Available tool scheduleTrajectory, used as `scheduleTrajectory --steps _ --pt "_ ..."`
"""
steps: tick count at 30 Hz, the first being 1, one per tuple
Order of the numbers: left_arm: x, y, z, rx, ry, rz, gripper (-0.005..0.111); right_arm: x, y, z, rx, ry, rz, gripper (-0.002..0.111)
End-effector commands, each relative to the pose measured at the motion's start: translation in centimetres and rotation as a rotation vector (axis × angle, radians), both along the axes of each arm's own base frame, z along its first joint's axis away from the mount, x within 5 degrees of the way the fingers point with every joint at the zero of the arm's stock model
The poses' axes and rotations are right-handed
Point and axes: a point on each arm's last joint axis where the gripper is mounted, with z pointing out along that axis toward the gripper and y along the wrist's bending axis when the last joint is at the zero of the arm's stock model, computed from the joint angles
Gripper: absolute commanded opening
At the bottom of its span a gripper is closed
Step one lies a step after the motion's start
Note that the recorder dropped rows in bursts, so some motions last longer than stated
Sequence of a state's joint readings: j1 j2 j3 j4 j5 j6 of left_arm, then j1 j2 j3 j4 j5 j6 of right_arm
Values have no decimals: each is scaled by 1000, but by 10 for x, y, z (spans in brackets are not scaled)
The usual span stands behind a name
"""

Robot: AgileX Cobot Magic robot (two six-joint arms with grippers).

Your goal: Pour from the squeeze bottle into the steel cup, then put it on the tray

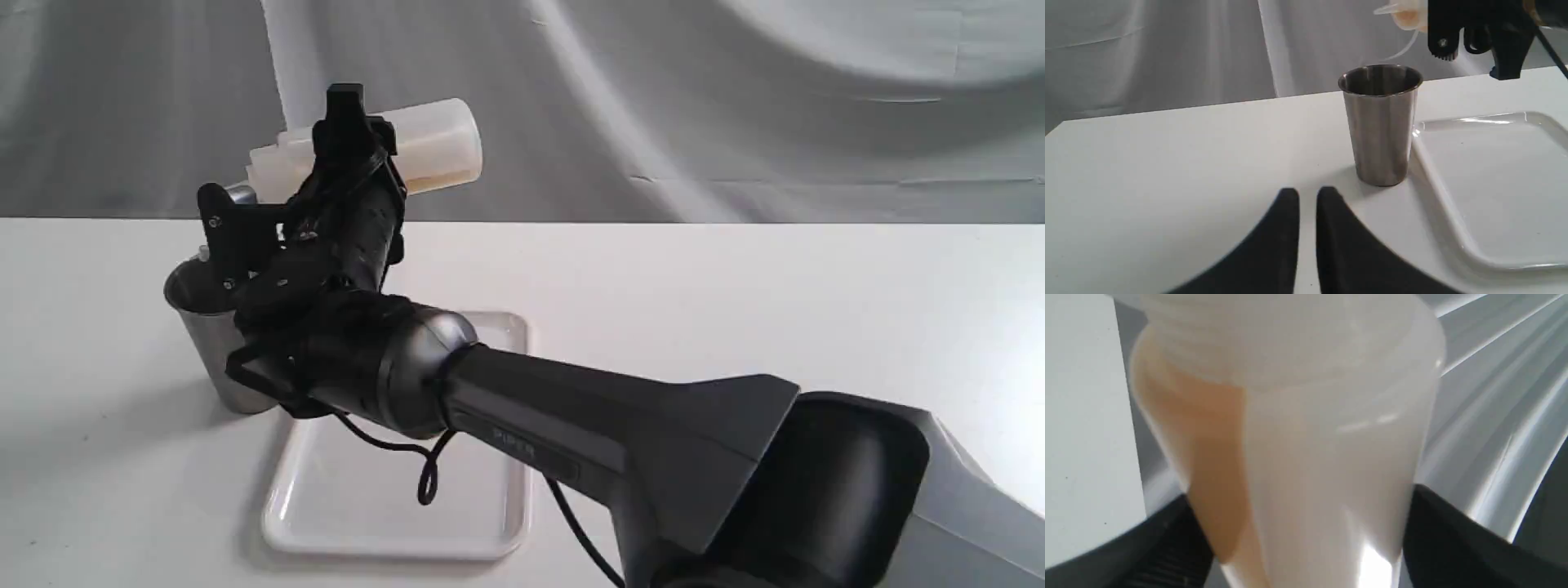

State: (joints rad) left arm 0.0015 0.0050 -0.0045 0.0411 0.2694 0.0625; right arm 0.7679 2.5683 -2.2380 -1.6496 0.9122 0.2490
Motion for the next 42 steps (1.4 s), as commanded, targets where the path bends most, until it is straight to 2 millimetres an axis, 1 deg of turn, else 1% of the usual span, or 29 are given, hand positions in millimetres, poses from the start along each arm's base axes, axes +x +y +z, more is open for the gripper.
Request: scheduleTrajectory --steps 1,7,19,34,42 --pt "0 0 -1 1 -8 -1 8 -2 0 18 -44 -65 -3 34" --pt "0 0 -1 1 -8 -1 8 -5 5 20 -135 -77 15 34" --pt "0 0 -1 1 -8 -1 8 -5 3 20 -156 -78 -2 34" --pt "0 0 -1 1 -8 -1 8 -6 3 21 -249 -67 -12 34" --pt "0 0 -1 1 -8 -1 8 -8 5 21 -271 -64 -9 34"
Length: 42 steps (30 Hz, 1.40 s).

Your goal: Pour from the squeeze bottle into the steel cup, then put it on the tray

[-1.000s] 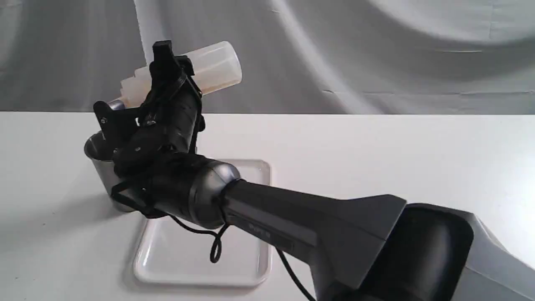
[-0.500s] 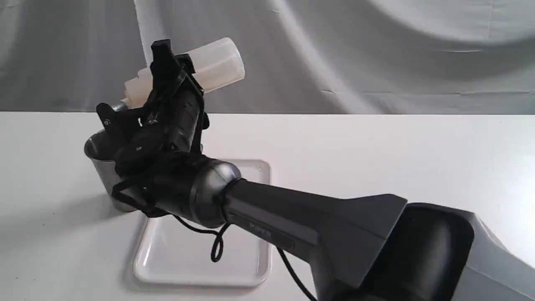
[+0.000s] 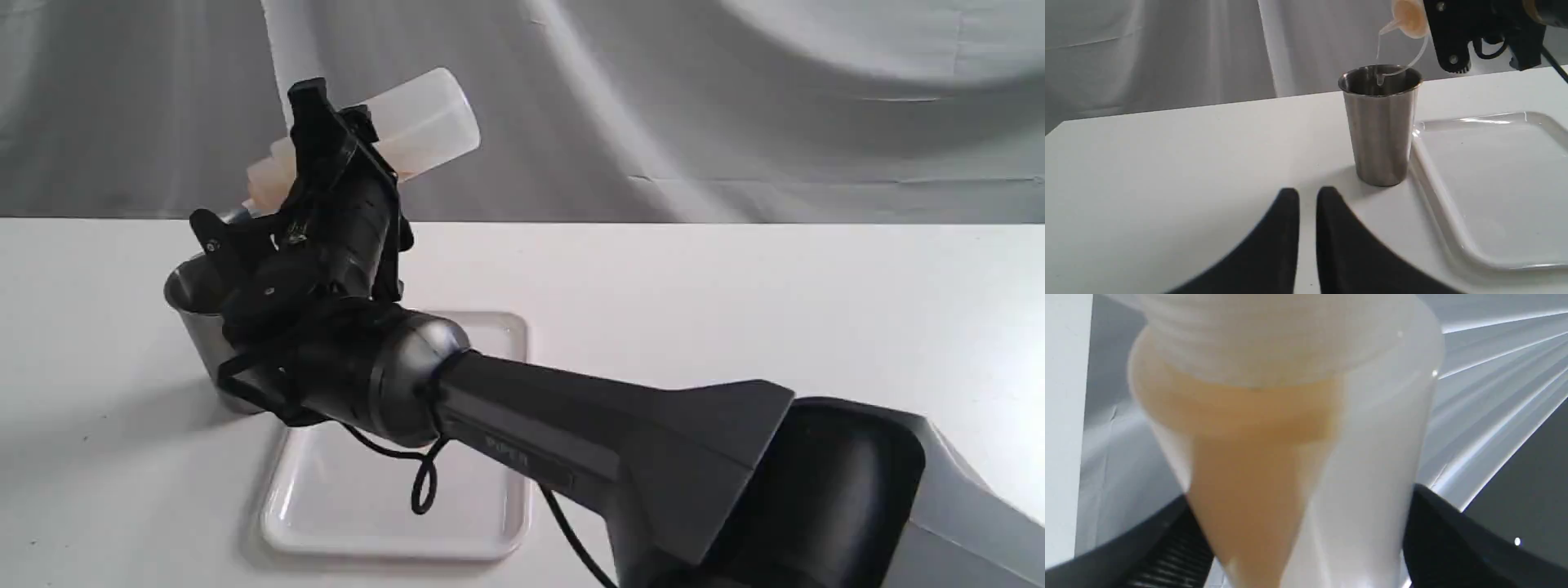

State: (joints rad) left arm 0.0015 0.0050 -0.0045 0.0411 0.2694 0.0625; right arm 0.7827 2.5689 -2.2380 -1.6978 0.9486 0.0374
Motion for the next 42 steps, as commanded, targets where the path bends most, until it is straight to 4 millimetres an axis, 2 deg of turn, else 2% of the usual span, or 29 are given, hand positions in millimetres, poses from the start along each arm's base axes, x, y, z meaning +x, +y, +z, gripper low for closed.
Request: scheduleTrajectory --steps 1,14,42 --pt "0 0 -1 1 -8 -1 8 -3 1 17 -25 -56 -5 34" --pt "0 0 -1 1 -8 -1 8 -4 -1 26 -15 -68 -8 34" --pt "0 0 -1 1 -8 -1 8 -5 0 27 -68 -62 -16 34"
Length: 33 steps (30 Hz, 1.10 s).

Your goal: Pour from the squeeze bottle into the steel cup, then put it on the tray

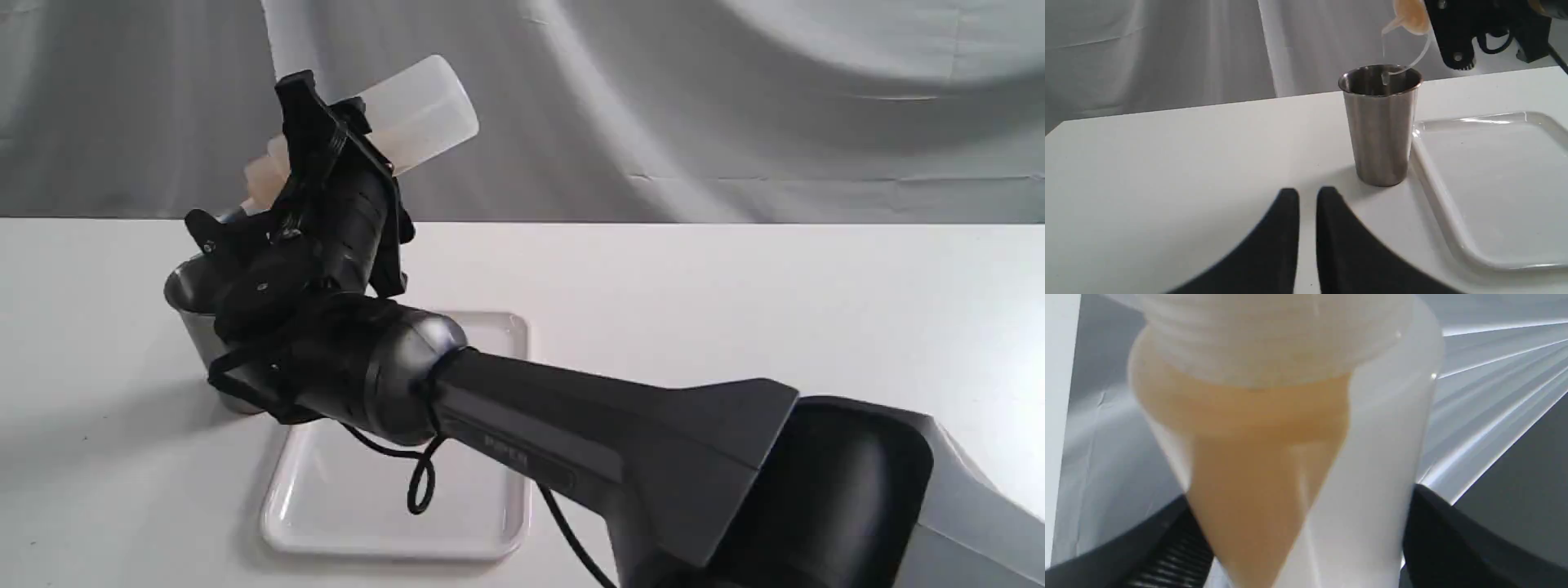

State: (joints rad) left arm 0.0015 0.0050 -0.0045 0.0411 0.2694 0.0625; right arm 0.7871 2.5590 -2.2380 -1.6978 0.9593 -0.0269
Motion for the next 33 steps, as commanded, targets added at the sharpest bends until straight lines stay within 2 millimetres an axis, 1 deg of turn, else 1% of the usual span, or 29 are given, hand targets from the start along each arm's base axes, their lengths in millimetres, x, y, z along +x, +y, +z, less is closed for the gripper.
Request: scheduleTrajectory --steps 1,5,8,13,16,19,26,33 --pt "0 0 -1 1 -8 -1 8 -3 -1 21 -11 -63 -10 34" --pt "0 0 -1 1 -8 -1 8 -3 -1 22 11 -68 -12 34" --pt "0 0 -1 1 -8 -1 8 -3 -1 22 109 -85 -12 34" --pt "0 0 -1 1 -8 -1 8 -4 -4 24 375 -142 -36 34" --pt "0 0 -1 1 -8 -1 8 -4 -5 24 499 -174 -52 34" --pt "0 0 -1 1 -8 -1 8 -5 -7 25 579 -201 -71 34" --pt "0 0 -1 1 -8 -1 8 -5 -9 25 692 -231 -80 34" --pt "0 0 -1 1 -8 -1 8 -8 -6 25 699 -235 -80 34"
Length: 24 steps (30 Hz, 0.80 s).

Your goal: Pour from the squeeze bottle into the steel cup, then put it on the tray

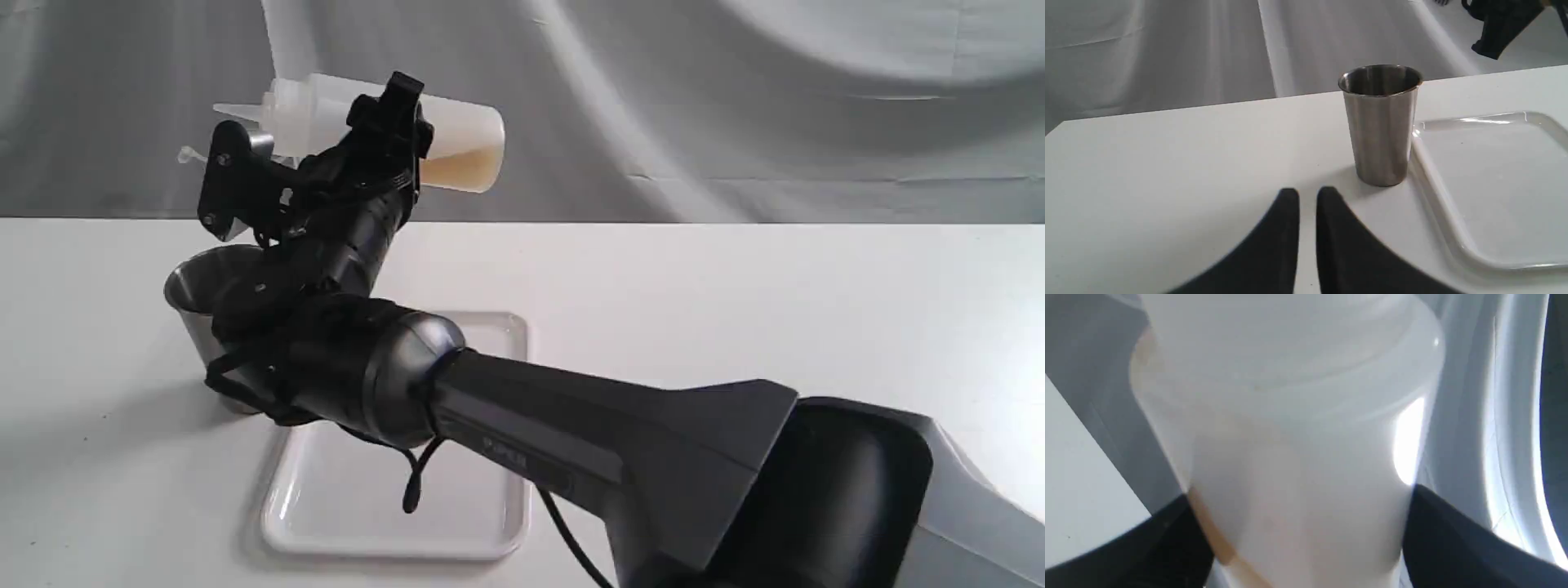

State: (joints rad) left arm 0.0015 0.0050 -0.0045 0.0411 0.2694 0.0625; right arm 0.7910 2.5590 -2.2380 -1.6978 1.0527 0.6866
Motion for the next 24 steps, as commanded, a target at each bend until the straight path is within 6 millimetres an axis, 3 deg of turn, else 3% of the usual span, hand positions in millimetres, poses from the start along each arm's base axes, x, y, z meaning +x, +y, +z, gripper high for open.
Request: scheduleTrajectory --steps 1,7,24 --pt "0 0 -1 1 -8 -1 8 -5 1 23 3 -68 -6 34" --pt "0 0 -1 1 -8 -1 8 -7 3 23 64 -84 -1 34" --pt "0 0 -1 1 -8 -1 8 -10 3 22 538 -154 -19 34"
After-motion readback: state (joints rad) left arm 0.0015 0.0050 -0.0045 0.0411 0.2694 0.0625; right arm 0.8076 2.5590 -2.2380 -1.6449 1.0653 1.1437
